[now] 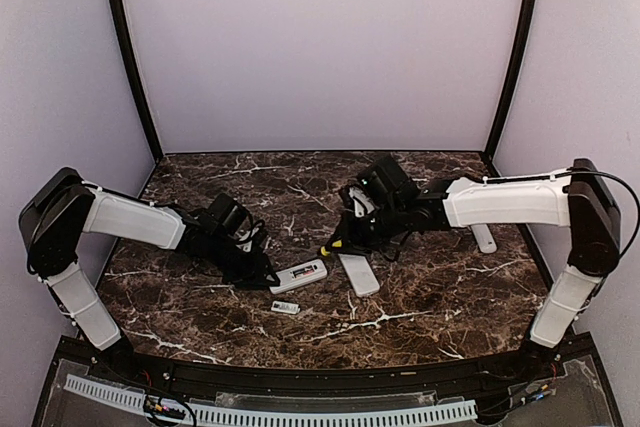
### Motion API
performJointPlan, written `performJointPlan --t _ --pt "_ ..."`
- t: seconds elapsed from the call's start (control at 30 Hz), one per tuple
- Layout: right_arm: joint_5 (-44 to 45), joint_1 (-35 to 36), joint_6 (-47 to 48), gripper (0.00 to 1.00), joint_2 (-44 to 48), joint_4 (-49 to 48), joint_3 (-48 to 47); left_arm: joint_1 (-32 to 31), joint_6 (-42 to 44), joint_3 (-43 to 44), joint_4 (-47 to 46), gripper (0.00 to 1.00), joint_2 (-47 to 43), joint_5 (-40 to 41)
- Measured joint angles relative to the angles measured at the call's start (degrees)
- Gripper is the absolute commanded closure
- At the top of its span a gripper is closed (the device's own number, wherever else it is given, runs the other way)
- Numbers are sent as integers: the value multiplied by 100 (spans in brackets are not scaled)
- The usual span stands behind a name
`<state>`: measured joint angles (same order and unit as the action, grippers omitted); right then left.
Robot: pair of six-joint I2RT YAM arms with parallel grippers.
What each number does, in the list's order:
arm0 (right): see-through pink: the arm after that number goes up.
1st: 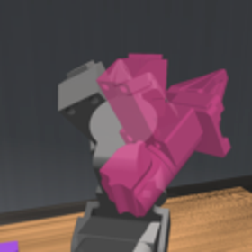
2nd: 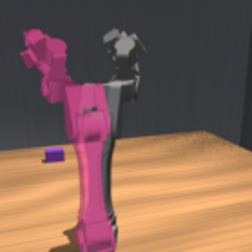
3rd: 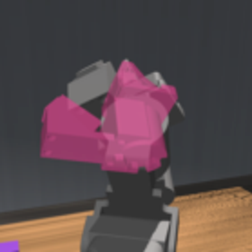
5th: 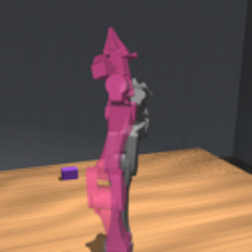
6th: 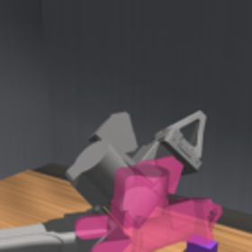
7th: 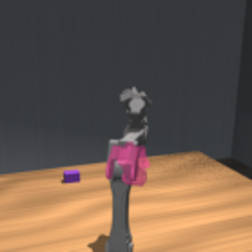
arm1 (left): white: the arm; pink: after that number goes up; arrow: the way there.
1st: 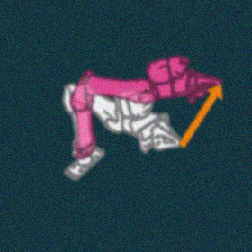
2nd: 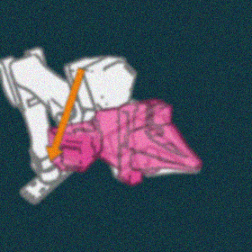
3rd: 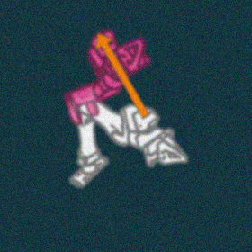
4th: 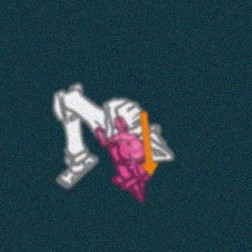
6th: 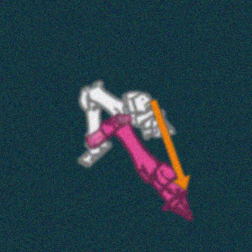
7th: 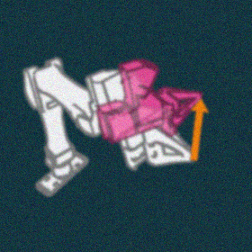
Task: Unload the batteries from the remote control
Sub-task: Remove the battery from the remote control without the battery cover.
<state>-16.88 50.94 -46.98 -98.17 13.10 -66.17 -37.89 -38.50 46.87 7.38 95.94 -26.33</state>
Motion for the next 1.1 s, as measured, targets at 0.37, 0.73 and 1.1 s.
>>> performJointPlan --t 0.37,0.73,1.1 --pt "1145 610 737 100 -308 1399 -1099 0 79 0 4 48 -22 28" --pt "1375 623 903 100 -343 1803 -1224 0 1130 1049 833 34 -291 372" --pt "1462 623 876 100 -341 1843 -1222 0 2229 1764 1469 31 804 168"
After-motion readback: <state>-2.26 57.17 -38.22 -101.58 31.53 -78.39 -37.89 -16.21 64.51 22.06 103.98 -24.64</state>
